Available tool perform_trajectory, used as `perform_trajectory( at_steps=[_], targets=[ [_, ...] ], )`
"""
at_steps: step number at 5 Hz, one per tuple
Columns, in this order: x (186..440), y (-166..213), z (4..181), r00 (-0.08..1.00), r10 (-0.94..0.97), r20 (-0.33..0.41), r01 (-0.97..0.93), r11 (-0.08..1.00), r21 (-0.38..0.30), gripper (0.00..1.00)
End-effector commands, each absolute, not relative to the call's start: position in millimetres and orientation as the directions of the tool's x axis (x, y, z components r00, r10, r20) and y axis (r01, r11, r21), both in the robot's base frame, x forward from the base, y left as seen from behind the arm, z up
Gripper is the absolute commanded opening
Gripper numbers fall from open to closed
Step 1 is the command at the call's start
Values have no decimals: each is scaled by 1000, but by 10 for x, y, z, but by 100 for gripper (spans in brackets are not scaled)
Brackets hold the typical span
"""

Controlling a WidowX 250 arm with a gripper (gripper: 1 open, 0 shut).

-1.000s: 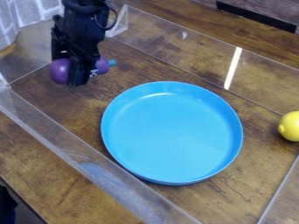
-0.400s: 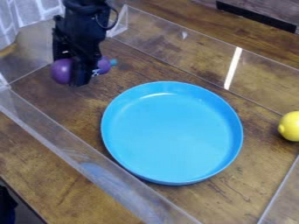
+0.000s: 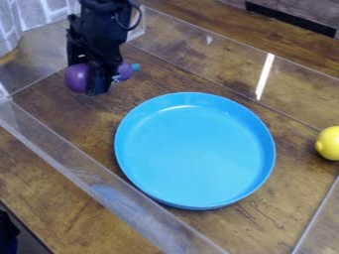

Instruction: Remove the purple eggplant from the blue tray and put it on the table

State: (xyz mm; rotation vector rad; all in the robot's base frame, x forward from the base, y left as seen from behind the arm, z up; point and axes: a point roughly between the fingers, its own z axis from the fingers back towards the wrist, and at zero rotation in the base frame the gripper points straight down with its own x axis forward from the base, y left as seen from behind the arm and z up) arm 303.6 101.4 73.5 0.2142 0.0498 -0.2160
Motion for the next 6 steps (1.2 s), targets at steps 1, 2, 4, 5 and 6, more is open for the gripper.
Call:
perform_trajectory(
  at_steps=[1, 2, 4, 5, 6],
  targets=[
    [3113, 1060, 842, 978, -209, -22, 208, 952, 222, 0],
    [3100, 1100, 810, 979, -204, -22, 204, 954, 219, 0],
    [3079, 1184, 749, 980, -196, -23, 196, 956, 217, 0],
    [3158, 1320, 616, 981, -191, -26, 192, 957, 219, 0],
    [3196, 1450, 511, 984, -177, -26, 178, 958, 224, 0]
  ],
)
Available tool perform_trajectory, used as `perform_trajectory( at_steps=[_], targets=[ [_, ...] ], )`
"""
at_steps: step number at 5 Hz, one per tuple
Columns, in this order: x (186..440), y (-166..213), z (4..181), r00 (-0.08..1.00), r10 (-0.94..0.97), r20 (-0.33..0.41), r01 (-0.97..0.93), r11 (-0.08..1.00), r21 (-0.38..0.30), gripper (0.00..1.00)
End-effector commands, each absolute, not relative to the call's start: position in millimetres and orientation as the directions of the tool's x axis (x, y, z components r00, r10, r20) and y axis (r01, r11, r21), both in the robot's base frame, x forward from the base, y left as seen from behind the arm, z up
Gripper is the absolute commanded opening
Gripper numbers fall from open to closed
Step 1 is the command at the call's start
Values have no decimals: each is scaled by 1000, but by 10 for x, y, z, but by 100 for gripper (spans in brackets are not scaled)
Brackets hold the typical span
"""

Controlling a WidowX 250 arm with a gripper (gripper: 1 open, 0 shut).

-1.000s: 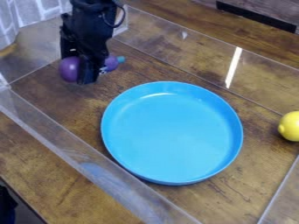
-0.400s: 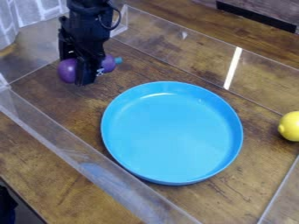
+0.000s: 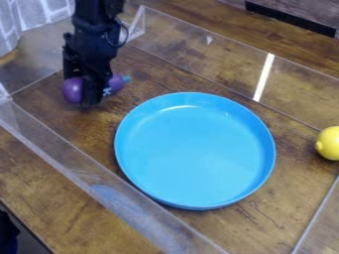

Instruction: Remove the purple eggplant from the blue tray and put it on the table

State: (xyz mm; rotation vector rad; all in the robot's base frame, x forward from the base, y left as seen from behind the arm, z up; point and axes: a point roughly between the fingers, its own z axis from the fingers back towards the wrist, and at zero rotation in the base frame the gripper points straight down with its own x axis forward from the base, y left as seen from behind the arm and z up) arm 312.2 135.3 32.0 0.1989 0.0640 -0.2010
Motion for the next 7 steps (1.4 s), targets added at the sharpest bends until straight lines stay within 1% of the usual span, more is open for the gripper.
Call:
perform_trajectory(
  at_steps=[1, 2, 5, 6, 7],
  targets=[
    [3213, 1534, 440, 985, -168, -28, 170, 958, 230, 0],
    [3219, 1574, 456, 987, -157, -25, 158, 959, 235, 100],
    [3213, 1633, 555, 991, -130, 11, 124, 966, 227, 100],
    [3209, 1647, 565, 992, -124, 20, 117, 968, 222, 0],
    [3215, 1662, 577, 993, -118, 29, 109, 969, 220, 100]
  ],
)
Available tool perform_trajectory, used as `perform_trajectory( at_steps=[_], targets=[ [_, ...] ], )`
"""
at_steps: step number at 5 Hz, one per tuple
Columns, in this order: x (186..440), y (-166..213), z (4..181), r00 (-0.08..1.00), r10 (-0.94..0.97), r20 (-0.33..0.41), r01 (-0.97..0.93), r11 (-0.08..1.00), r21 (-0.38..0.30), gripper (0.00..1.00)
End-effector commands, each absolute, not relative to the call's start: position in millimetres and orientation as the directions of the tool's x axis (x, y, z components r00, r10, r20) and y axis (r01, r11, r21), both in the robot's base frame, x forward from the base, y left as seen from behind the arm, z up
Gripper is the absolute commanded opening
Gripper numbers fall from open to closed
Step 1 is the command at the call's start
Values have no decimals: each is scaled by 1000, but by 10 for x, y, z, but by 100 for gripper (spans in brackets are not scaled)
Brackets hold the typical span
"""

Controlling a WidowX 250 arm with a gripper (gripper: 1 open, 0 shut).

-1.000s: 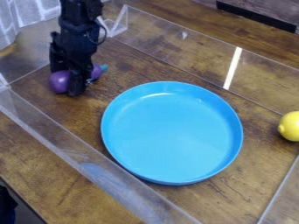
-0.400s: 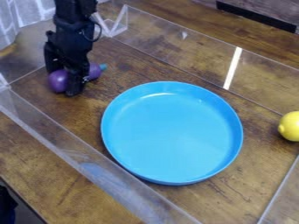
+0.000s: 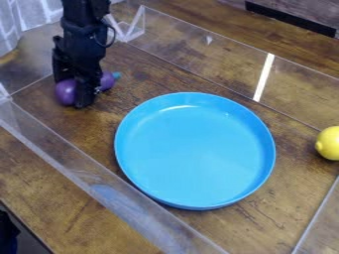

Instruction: Remove the purple eggplant from the blue tray and put it on the table

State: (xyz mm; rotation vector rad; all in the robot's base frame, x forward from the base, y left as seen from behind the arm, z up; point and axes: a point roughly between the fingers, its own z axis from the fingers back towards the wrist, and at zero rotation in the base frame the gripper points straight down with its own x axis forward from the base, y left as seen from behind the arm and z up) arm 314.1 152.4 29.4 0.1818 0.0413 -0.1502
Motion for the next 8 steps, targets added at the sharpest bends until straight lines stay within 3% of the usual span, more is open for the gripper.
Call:
perform_trajectory(
  at_steps=[1, 2, 3, 4, 6, 7, 8],
  targets=[
    [3214, 1674, 594, 993, -111, 36, 101, 971, 217, 100],
    [3209, 1678, 594, 993, -105, 44, 93, 973, 211, 0],
    [3205, 1682, 592, 994, -97, 53, 84, 976, 201, 0],
    [3222, 1691, 557, 994, -92, 58, 80, 979, 190, 100],
    [3216, 1700, 561, 994, -74, 76, 60, 983, 176, 100],
    [3212, 1704, 581, 994, -62, 89, 46, 984, 170, 0],
    [3219, 1710, 578, 994, -49, 99, 33, 986, 165, 0]
  ],
)
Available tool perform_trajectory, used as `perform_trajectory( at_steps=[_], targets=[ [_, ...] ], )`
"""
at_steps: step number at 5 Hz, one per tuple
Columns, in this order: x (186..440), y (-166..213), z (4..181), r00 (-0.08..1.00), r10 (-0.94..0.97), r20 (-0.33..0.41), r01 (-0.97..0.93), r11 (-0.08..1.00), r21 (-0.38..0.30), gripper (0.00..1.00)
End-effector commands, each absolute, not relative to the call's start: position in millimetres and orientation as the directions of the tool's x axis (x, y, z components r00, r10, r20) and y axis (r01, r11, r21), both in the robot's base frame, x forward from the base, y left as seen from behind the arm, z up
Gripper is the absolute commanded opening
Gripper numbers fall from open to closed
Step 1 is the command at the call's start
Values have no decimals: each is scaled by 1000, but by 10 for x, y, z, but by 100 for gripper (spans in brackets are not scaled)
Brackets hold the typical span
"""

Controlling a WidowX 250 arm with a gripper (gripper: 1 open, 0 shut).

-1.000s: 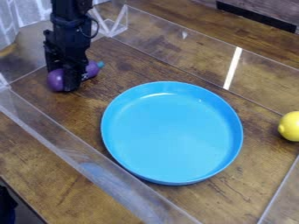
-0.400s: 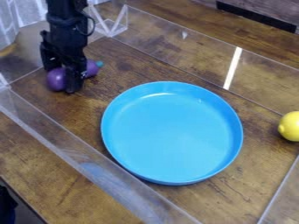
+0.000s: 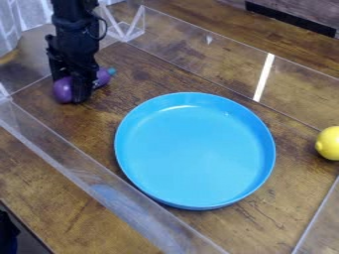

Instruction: Remove the purple eggplant from the blue tray and put it on the table

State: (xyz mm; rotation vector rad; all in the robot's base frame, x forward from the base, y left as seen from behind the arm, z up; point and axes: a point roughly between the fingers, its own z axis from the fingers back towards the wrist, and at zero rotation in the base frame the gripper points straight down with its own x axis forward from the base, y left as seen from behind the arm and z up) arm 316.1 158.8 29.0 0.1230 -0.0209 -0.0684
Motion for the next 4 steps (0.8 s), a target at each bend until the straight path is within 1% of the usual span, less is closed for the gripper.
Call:
perform_trajectory(
  at_steps=[1, 3, 4],
  targets=[
    [3233, 1712, 547, 994, -42, 104, 26, 988, 153, 100],
    [3233, 1717, 556, 992, -17, 123, 0, 991, 133, 100],
    [3270, 1717, 620, 991, -16, 132, -1, 992, 128, 100]
  ],
)
